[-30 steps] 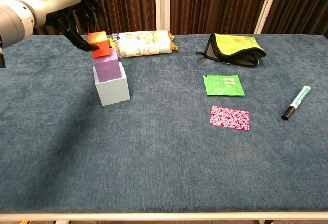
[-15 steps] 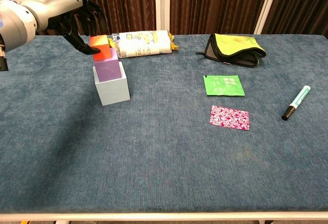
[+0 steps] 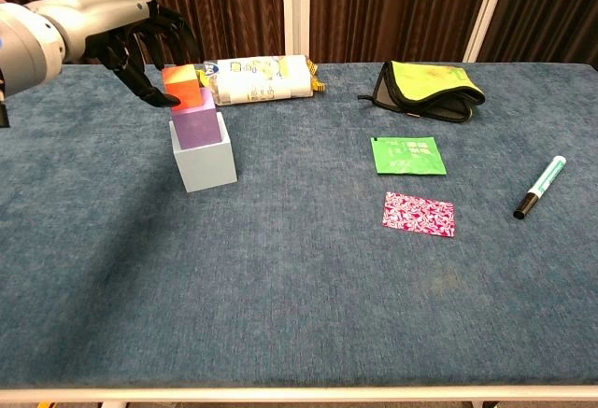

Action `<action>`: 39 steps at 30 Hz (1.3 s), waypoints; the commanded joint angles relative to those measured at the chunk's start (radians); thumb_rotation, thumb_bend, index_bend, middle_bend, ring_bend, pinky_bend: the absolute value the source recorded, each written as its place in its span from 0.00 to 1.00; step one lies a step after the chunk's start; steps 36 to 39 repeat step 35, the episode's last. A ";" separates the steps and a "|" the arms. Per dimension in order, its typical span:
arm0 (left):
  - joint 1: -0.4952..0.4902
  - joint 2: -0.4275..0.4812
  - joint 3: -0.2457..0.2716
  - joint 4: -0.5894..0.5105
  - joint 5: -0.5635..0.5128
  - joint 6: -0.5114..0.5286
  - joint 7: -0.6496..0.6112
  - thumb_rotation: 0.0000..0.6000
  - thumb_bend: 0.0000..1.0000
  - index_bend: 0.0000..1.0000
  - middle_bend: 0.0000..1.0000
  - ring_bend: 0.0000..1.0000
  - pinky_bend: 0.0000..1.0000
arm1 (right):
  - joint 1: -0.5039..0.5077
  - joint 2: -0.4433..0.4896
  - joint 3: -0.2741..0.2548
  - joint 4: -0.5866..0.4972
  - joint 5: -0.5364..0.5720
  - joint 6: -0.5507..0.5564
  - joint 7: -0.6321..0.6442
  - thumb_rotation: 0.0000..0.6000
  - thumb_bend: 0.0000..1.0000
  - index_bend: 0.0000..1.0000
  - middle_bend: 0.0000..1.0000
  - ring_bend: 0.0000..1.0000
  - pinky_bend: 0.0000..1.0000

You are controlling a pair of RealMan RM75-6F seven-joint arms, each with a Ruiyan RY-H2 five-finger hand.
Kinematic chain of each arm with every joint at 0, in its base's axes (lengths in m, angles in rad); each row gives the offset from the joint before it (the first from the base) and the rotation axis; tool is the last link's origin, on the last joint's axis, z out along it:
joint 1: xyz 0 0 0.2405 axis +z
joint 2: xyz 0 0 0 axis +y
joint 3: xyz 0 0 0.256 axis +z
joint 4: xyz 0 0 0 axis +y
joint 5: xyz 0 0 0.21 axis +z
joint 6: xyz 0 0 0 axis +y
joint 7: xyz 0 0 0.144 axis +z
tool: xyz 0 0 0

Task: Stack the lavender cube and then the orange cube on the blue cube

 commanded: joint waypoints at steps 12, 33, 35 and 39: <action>0.077 0.258 0.163 -0.144 0.081 0.070 0.176 1.00 0.20 0.24 0.30 0.26 0.30 | -0.006 0.006 -0.002 0.002 -0.008 0.011 0.015 1.00 0.13 0.02 0.05 0.00 0.00; 0.435 0.267 0.398 0.089 0.608 0.403 -0.063 1.00 0.16 0.26 0.25 0.20 0.25 | -0.005 -0.011 -0.006 0.002 -0.019 0.014 -0.019 1.00 0.13 0.02 0.05 0.00 0.00; 0.450 0.264 0.390 0.085 0.603 0.401 -0.088 1.00 0.16 0.26 0.25 0.20 0.25 | -0.006 -0.010 -0.008 0.001 -0.023 0.014 -0.019 1.00 0.13 0.02 0.05 0.00 0.00; 0.450 0.264 0.390 0.085 0.603 0.401 -0.088 1.00 0.16 0.26 0.25 0.20 0.25 | -0.006 -0.010 -0.008 0.001 -0.023 0.014 -0.019 1.00 0.13 0.02 0.05 0.00 0.00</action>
